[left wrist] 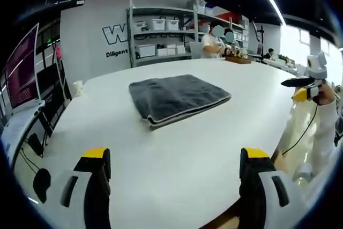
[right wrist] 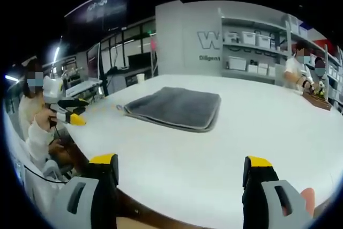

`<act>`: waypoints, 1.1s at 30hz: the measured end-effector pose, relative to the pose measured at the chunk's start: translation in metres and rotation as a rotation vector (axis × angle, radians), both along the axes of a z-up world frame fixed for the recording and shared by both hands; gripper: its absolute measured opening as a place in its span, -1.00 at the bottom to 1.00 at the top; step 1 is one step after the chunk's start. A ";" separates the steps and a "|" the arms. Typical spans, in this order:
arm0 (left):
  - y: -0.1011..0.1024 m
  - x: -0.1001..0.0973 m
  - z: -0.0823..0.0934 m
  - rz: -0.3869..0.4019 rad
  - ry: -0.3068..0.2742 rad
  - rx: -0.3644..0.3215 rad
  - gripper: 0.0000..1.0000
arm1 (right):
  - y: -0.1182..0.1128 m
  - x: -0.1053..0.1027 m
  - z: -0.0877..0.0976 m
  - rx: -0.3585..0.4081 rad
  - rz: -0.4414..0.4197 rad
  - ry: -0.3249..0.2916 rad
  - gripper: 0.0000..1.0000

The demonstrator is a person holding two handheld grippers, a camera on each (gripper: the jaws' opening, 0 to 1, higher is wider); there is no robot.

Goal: Open the folded towel by lifting each exposed corner and separating the folded layers until the towel lies flat within the target outline without major curled edges

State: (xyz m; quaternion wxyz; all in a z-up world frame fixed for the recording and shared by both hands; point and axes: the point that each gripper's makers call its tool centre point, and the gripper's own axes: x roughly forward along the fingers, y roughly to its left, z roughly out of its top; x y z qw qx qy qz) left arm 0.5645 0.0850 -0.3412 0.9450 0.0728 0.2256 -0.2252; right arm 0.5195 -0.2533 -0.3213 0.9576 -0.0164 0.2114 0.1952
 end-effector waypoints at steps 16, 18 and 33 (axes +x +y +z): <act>-0.041 0.022 -0.016 -0.072 -0.006 0.047 0.98 | -0.002 -0.002 0.001 0.007 -0.002 -0.004 0.93; -0.048 0.026 -0.019 -0.086 -0.009 0.057 0.98 | -0.003 -0.002 0.001 0.009 -0.003 -0.004 0.93; -0.102 0.078 -0.028 -0.197 -0.071 0.141 0.91 | -0.005 -0.002 0.004 0.015 -0.010 -0.010 0.93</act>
